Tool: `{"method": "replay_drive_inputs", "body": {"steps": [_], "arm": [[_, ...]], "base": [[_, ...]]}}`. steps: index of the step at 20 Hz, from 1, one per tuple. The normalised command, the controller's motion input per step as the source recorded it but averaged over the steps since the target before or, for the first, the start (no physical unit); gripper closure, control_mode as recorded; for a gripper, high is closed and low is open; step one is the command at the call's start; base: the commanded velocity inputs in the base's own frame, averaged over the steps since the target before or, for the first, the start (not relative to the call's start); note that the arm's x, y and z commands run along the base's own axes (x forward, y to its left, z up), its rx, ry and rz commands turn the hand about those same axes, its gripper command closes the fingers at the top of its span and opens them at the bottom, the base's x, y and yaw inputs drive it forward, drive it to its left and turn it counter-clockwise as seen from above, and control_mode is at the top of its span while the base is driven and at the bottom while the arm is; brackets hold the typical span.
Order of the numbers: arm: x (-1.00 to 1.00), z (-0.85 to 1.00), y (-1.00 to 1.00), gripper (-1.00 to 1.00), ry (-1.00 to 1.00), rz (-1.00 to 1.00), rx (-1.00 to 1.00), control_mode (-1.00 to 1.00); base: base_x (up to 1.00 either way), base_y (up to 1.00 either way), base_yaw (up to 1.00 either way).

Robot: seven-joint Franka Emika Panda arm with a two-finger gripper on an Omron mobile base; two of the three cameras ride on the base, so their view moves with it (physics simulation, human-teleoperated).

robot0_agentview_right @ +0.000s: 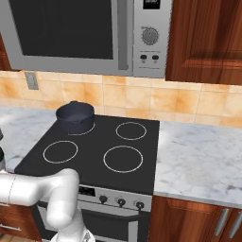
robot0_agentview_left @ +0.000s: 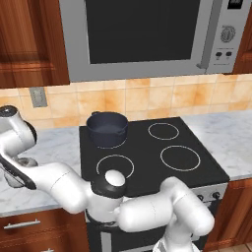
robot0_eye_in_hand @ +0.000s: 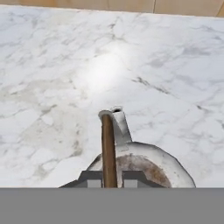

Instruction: Pick the kettle from the counter and place it on a stove burner. Then turn the burner on.

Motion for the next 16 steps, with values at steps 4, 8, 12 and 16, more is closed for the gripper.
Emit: {"method": "replay_drive_inputs", "body": {"steps": [4, 8, 12, 16], "arm": [[-0.87, 0.12, -0.14, 1.00, -0.22, 0.00, -0.06, -1.00], [-0.97, 0.22, -0.50, 1.00, -0.25, 0.00, -0.10, -1.00], [-0.64, 0.36, -0.94, 1.00, -0.24, 0.00, -0.06, -1.00], [-0.32, 0.20, -1.00, 1.00, -0.24, 0.04, -0.03, -1.00]], "base": [[0.00, 0.00, 0.00], [0.00, 0.00, 0.00], [0.00, 0.00, 0.00], [0.00, 0.00, 0.00]]}}
